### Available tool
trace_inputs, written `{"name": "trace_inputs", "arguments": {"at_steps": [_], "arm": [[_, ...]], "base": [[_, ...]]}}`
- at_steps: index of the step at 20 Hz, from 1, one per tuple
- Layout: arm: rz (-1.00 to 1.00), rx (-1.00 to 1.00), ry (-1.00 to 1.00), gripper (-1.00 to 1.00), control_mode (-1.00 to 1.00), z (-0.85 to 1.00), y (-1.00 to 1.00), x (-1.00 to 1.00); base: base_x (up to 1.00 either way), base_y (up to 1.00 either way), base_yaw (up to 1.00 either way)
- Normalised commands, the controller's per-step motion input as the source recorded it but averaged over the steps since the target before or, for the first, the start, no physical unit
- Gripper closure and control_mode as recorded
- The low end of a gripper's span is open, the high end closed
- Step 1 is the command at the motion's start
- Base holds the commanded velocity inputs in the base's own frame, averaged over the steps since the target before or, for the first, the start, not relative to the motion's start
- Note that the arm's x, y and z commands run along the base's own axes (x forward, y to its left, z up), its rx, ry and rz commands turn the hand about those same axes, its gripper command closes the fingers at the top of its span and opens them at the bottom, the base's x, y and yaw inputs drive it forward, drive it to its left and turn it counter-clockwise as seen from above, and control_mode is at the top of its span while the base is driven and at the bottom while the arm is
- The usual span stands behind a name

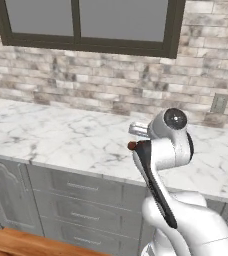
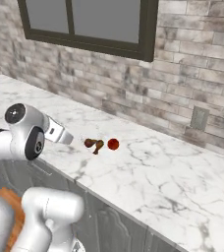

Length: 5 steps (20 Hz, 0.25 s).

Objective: Open the fridge, remove the pear, tomato, and chicken drumstick, and place them on any counter.

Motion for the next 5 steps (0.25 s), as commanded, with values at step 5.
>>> {"name": "trace_inputs", "arguments": {"at_steps": [5], "arm": [[0.0, 0.04, 0.25, -1.0, -1.0, 0.94, 0.37, -1.0]], "base": [[0.0, 0.0, 0.0]]}}
